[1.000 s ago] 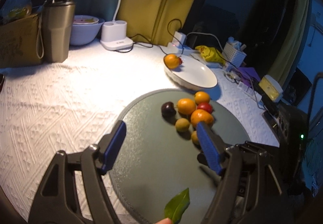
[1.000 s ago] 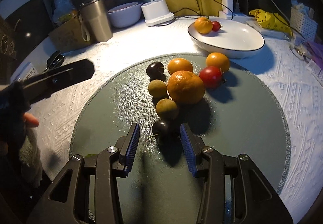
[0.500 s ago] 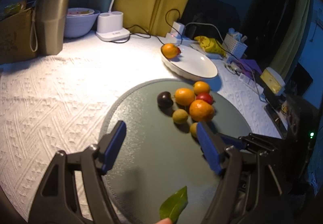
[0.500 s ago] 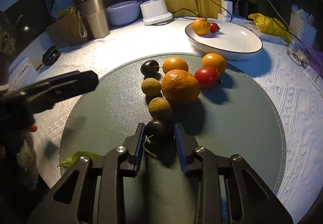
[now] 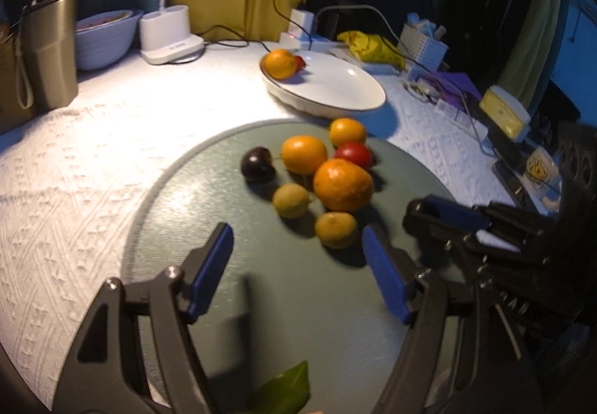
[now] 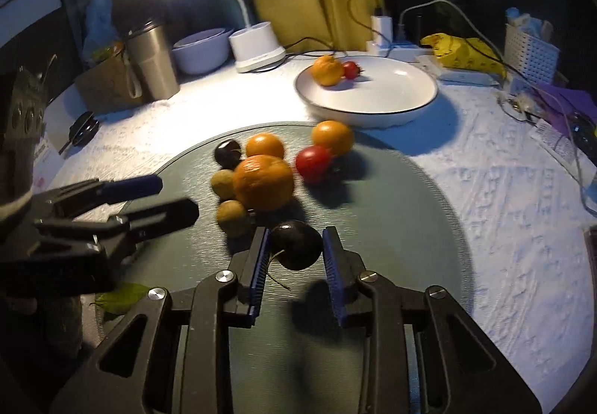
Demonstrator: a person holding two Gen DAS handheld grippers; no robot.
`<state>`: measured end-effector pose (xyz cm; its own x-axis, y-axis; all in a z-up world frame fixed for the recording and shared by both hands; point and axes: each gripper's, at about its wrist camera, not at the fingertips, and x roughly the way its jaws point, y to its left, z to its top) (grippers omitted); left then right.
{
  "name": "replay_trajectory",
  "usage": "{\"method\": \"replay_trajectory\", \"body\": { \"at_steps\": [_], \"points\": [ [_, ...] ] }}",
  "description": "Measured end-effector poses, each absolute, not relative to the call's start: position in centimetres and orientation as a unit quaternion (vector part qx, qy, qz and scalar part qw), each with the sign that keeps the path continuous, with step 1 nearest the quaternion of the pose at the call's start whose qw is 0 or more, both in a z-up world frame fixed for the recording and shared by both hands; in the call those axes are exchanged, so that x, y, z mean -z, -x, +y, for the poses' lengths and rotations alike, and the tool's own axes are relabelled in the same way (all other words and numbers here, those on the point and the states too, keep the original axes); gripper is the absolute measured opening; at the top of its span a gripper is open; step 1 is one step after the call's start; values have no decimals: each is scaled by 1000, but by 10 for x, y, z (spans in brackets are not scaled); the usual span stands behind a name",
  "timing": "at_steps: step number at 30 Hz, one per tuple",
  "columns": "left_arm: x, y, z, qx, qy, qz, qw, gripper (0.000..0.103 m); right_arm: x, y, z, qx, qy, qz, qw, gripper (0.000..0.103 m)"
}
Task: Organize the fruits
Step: 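Grasp a dark plum with the right gripper while the left gripper grasps a small yellow fruit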
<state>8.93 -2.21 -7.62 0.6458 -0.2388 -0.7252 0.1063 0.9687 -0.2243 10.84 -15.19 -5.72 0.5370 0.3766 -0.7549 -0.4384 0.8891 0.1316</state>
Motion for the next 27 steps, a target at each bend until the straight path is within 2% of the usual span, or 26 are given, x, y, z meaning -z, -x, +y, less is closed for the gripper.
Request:
{"method": "replay_trajectory", "body": {
  "at_steps": [9,10,11,18,27],
  "points": [
    [87,-99,-48,104,49,431,895,72,51,-115,-175,-223,22,409,884,31],
    [88,-100,-50,105,46,433,894,68,50,-115,-176,-223,21,409,885,31],
    [90,-102,-52,107,43,438,892,59,50,-115,-178,-224,20,408,885,31],
    [91,-108,-58,109,32,440,891,31,48,-116,-181,-225,15,404,886,31],
    [84,-105,-58,113,36,431,894,30,45,-118,-182,-226,14,399,889,31]
  ]
}}
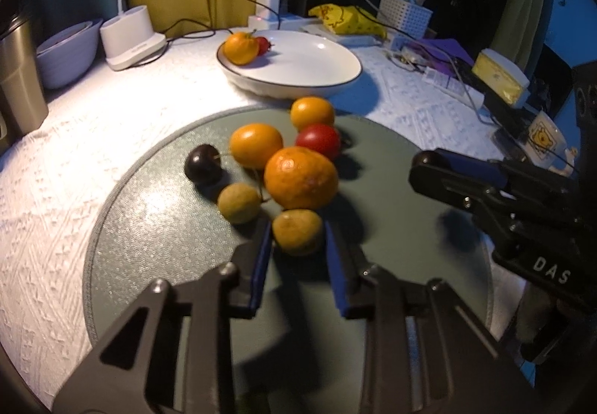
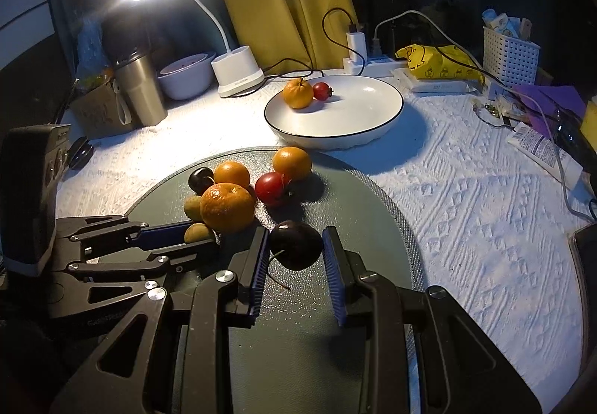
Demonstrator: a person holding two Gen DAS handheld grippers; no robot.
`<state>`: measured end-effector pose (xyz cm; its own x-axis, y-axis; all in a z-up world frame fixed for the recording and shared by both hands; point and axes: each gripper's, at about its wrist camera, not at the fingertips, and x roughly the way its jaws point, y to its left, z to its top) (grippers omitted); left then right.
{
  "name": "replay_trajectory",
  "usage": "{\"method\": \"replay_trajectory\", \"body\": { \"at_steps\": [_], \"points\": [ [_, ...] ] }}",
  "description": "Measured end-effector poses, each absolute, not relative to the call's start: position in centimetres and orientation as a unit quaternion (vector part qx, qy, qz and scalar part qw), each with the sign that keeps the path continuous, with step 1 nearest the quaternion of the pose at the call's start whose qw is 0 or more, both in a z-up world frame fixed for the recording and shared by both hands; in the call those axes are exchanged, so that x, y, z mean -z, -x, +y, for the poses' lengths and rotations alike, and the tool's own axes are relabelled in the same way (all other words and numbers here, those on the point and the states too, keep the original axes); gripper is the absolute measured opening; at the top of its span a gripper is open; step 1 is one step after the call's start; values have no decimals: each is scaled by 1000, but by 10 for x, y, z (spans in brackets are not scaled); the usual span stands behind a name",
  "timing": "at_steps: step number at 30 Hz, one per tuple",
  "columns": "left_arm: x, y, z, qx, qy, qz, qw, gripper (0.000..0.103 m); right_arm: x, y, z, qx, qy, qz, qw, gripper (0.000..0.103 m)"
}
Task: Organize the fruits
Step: 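Grasp a dark plum with the right gripper while the left gripper grasps a small yellow fruit, then carry the plum with the right gripper while the left gripper carries the yellow fruit to the plate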
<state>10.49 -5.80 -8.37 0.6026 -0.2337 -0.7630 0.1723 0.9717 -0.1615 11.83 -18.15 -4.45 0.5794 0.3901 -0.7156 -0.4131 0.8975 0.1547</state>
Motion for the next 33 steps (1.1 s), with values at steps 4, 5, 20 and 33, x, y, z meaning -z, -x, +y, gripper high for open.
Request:
{"method": "replay_trajectory", "body": {
  "at_steps": [4,5,20,33],
  "points": [
    [74,-104,-56,114,36,421,899,30,42,-119,-180,-227,17,396,890,31],
    [71,-103,-55,114,36,417,901,30,41,-120,-179,-228,18,395,890,31],
    [40,-120,-39,113,35,381,917,30,24,-146,-173,-228,27,379,897,31],
    [34,-158,-32,120,29,377,918,30,21,-182,-171,-220,30,376,900,31]
  ]
}}
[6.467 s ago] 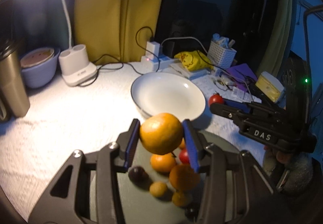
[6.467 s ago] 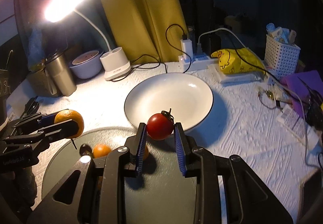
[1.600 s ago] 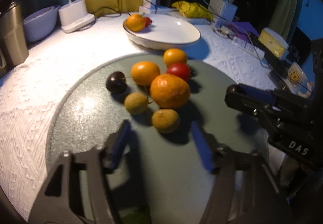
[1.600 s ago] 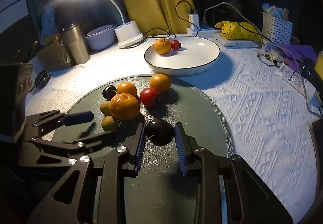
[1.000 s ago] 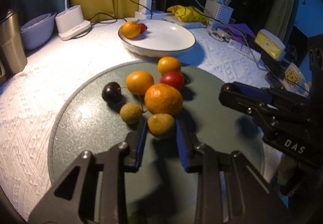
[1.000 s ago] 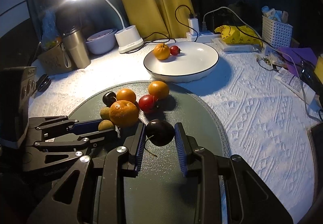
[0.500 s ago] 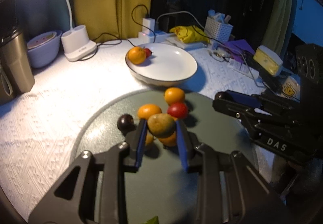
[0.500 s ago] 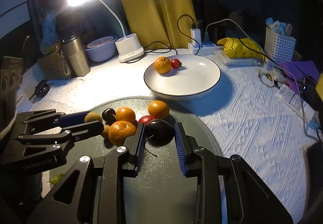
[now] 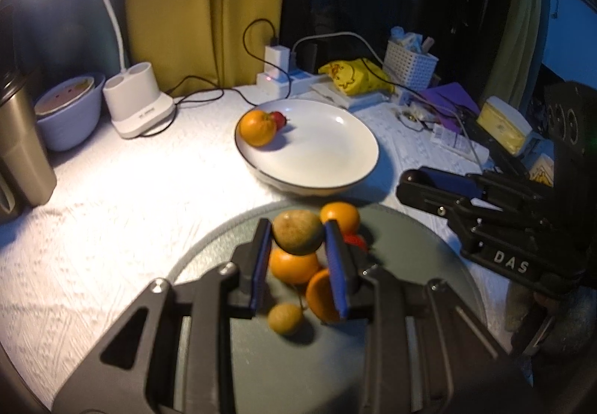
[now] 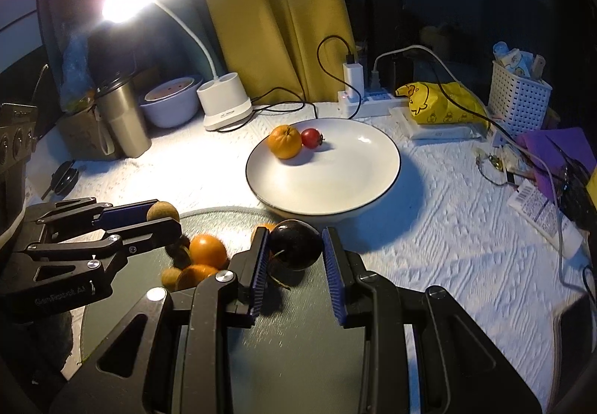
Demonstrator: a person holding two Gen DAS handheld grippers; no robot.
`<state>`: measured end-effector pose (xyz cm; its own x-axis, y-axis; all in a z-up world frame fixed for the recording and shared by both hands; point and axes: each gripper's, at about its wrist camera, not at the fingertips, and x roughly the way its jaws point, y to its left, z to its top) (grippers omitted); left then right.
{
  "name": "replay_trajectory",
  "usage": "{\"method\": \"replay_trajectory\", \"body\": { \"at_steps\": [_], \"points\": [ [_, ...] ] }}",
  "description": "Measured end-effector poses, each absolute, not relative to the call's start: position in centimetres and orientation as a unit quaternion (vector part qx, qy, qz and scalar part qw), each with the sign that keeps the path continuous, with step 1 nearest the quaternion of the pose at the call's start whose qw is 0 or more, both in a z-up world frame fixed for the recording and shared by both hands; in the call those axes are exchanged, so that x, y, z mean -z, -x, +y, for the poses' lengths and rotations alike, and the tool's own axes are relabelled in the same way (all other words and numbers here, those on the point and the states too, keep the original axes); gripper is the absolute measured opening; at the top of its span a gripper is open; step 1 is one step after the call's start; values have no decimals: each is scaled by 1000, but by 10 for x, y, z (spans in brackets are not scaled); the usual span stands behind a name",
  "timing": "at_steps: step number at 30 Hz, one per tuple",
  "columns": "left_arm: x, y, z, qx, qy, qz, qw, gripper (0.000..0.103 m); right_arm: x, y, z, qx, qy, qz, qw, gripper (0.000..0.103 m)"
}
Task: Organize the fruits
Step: 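Carry the plum with the right gripper while the left gripper carries the yellow fruit to the plate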
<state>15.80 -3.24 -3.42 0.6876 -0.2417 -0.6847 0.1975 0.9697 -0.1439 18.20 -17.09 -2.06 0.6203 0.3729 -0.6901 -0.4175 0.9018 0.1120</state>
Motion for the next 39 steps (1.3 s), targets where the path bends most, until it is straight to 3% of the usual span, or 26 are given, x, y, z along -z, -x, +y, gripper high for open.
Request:
{"method": "replay_trajectory", "body": {
  "at_steps": [39],
  "points": [
    [64,-298,-19,138,23,418,898,30,34,-330,-151,-216,42,370,903,31]
  ]
}}
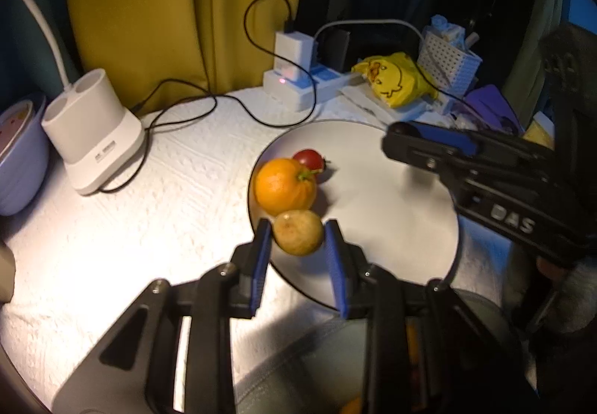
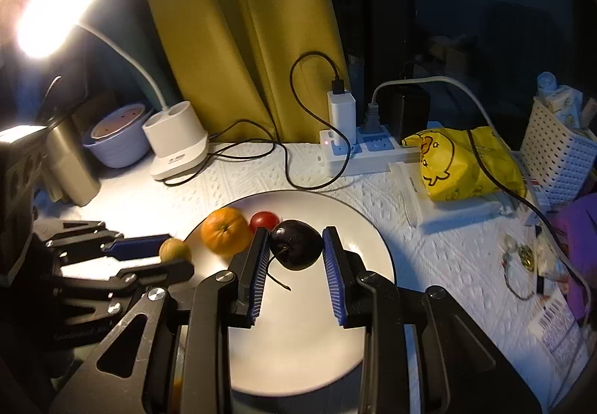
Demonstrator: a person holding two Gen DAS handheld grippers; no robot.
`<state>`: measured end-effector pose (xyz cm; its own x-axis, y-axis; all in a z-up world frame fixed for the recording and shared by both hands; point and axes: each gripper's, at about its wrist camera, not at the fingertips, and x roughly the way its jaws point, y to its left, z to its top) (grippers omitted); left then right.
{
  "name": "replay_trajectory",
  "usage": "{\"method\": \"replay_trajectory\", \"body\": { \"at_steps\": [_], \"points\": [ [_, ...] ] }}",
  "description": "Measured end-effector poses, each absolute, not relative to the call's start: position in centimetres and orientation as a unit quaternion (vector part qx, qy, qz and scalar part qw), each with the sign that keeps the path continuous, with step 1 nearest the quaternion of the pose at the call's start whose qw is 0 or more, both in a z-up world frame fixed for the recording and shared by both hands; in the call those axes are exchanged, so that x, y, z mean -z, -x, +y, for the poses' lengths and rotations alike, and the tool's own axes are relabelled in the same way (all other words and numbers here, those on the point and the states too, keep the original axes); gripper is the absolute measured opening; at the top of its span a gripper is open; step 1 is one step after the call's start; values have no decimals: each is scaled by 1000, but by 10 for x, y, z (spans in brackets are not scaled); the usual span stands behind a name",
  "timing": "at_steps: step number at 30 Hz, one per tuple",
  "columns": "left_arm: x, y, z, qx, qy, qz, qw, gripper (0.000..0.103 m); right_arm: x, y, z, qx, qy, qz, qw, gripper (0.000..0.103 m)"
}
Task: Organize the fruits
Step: 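Carry the plum with the right gripper while the left gripper carries the yellow fruit to the plate, then open the right gripper to drop the plum while the left gripper releases the yellow fruit on the plate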
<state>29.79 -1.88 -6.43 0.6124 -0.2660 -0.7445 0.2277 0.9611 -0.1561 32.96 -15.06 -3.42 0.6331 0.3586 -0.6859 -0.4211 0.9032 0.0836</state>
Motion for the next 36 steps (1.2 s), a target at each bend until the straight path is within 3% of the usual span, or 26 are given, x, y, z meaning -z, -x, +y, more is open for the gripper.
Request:
{"method": "replay_trajectory", "body": {
  "at_steps": [12,25,32,36],
  "points": [
    [69,-305,-20,140,27,426,894,31,67,-363,-143,-205,37,397,894,31],
    [50,-283,-20,132,28,404,905,31,56,-349,-143,-200,37,385,900,33],
    [36,-259,-13,125,36,388,913,42,39,-325,-140,-203,36,373,904,33],
    [29,-245,-9,119,40,380,916,42,30,-309,-140,-207,36,370,905,33]
  ]
}}
